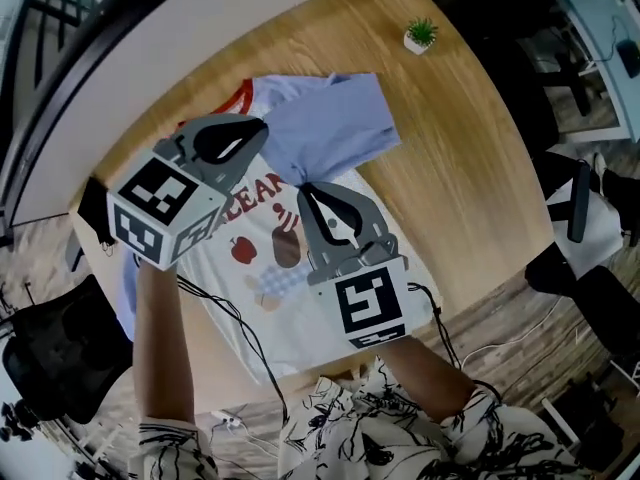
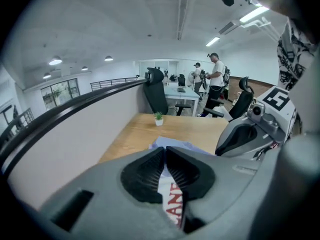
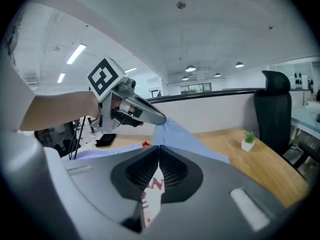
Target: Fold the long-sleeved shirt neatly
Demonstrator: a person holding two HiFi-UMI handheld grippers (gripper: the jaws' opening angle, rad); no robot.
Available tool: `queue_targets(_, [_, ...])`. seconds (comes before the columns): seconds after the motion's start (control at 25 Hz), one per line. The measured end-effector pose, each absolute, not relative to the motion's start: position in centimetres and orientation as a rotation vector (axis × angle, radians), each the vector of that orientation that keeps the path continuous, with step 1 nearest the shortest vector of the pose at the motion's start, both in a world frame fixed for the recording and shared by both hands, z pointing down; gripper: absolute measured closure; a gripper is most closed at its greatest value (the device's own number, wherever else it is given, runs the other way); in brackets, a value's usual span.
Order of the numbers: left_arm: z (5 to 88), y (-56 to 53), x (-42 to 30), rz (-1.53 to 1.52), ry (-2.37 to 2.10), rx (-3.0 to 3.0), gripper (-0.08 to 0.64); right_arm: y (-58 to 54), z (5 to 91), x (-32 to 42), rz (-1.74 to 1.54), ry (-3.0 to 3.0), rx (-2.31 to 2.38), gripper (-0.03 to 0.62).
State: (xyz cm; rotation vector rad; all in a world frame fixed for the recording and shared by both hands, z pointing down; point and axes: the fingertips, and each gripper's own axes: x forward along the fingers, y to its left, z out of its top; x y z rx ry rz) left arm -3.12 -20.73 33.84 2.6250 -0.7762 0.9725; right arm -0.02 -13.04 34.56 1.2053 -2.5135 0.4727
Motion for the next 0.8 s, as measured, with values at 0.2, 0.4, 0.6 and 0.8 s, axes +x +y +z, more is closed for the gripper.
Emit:
queue_targets(0.2, [32.9,-17.4,-12.7,0.967,-0.926,2.553,0.535,-9.9,33.5,-9.0,0.474,-2.572,1.064,0.575])
queue_targets(0.4, [34.6,-14.4,-20.8,1.005,-0.989,2.482,0.535,-7.2,35.0,-16.2,0.475,-2.573,0.957,0.575])
queue_targets(0.6, [38.8,-12.5,-26.4,1.017,-1.024,2.391,0.535,-5.3,39.0,-21.8,0.486,-2.517,0.849,0.575])
queue_targets(0.8, [45.3,-11.5,-29.9,1.095,-1.036,2.303,0.534,-3.8,45.2,-26.0,0.503,-2.41,0.777,0.574])
